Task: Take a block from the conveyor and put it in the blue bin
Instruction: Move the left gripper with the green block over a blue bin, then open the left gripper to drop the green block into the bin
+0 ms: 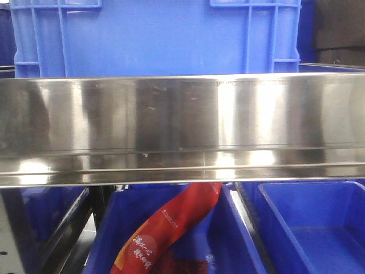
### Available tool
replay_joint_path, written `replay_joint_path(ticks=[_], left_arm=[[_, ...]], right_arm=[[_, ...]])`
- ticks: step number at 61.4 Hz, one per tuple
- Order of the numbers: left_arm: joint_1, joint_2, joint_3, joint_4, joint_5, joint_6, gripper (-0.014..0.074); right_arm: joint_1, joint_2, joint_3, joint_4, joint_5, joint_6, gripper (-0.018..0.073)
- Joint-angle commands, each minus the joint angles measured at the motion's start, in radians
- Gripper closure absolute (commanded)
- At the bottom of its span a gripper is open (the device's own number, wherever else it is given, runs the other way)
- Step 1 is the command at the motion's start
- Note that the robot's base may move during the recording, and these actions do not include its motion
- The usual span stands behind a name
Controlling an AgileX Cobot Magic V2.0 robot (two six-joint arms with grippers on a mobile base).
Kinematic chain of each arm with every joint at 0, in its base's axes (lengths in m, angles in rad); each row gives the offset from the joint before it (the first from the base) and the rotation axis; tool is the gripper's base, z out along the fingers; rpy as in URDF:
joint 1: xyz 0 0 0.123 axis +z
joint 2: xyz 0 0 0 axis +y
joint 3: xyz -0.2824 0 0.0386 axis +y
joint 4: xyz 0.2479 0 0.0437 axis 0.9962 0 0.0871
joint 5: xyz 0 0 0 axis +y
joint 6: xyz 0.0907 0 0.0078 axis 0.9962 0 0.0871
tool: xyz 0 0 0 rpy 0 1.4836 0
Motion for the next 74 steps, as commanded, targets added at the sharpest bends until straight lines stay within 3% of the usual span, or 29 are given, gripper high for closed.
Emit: replay_joint_path(ticks=[1, 8, 19, 33, 43, 54, 63, 74], left_arm=[[-0.022, 0.072, -0.069, -0.001, 0.005, 0.089, 0.0707], [-0.073, 0.188, -0.158, -0.005, 0.026, 0.099, 0.0707], [-0.229, 0.410, -0.310, -0.005, 0.014, 0.099, 0.0707], [-0.361, 0.670, -0.508, -0.023, -0.037, 0.099, 0.0707], [-0.409, 0.841, -0.630, -0.028, -0.069, 0.099, 0.0707], [-0.414, 0.973, -0.693, -0.089, -0.069, 0.099, 0.0692], [-0.414, 1.020, -0.694, -0.128, -0.058, 0.099, 0.0516], [-0.414, 1.024, -0.694, -0.128, -0.042, 0.099, 0.0212]], right_arm=[[0.033, 0.070, -0.062, -0.057, -0.008, -0.053, 0.0721], [0.082, 0.188, -0.141, -0.064, -0.010, -0.053, 0.0721], [0.144, 0.368, -0.289, -0.052, -0.010, -0.053, 0.0721], [0.197, 0.557, -0.450, -0.007, -0.037, -0.053, 0.0721], [0.251, 0.688, -0.537, -0.007, -0.077, -0.053, 0.0721], [0.309, 0.807, -0.587, -0.007, -0.098, -0.053, 0.0713], [0.318, 0.878, -0.606, 0.004, -0.104, -0.053, 0.0565], [0.318, 0.898, -0.619, 0.059, -0.098, -0.053, 0.0176]])
